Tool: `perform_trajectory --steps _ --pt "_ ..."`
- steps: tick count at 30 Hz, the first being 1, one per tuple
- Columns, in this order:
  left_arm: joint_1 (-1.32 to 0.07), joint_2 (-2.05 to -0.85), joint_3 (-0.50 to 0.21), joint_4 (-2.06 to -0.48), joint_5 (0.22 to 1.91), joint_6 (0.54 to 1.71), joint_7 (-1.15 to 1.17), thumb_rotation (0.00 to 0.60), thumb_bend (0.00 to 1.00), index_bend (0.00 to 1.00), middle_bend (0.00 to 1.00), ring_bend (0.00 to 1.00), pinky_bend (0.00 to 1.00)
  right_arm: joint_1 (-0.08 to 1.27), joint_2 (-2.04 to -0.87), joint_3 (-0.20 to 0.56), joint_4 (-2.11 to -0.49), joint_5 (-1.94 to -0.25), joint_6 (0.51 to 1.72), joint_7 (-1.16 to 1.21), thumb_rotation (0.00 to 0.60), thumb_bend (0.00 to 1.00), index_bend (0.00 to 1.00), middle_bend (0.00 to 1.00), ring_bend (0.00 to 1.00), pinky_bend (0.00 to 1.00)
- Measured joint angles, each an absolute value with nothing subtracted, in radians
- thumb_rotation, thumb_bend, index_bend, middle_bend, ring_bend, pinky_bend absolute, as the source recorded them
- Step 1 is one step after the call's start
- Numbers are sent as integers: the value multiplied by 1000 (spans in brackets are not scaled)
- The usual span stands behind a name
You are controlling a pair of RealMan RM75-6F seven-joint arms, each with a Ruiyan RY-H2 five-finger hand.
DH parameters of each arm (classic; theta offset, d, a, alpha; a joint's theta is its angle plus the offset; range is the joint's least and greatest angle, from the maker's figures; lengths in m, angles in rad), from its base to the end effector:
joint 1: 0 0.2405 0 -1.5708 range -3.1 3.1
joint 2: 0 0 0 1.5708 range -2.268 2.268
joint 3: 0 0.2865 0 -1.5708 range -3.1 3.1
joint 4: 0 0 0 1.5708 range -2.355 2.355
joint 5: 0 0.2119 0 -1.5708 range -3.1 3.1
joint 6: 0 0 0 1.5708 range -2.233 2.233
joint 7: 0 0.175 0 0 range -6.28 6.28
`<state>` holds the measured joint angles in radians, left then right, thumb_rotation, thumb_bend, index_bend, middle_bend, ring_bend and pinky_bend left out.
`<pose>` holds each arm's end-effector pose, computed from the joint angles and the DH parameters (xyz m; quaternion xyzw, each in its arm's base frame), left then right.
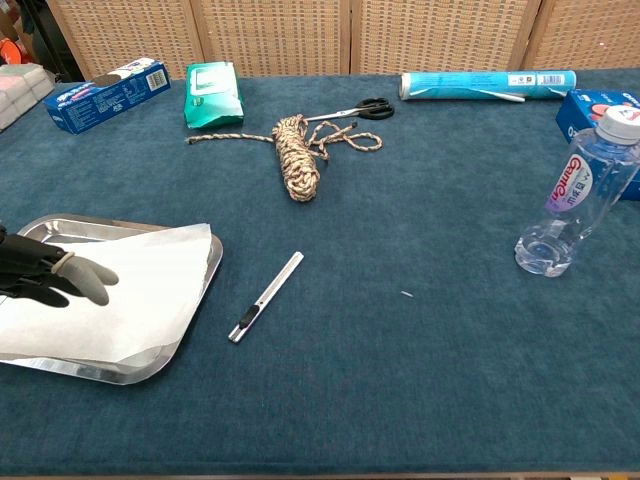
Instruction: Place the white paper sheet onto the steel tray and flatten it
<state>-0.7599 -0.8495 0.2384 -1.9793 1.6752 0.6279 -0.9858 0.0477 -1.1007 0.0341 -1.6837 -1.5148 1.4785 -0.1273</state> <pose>-0.2183 0.2402 0.0787 -0.6299 -0.7361 -0.2124 0.1277 -0.3325 -0.1977 0.1655 0.6119 -0.3793 0.3529 0.5976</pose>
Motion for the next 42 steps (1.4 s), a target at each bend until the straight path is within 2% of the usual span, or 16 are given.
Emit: perform_trajectory --steps 9,24,42 --pt "-770 -811 267 -2004 1638 571 -938 600 117 226 0 0 0 48 -1103 31 -1687 -1517 1475 -140 600 0 0 0 0 0" --pt "-755 -836 276 -1970 1586 521 -881 600 117 227 0 0 0 46 -1101 32 -1686 -1521 1482 -131 600 0 0 0 0 0" --pt "-735 -805 291 -1962 1572 500 -835 600 116 227 0 0 0 48 -1105 31 -1687 -1515 1475 -144 600 0 0 0 0 0"
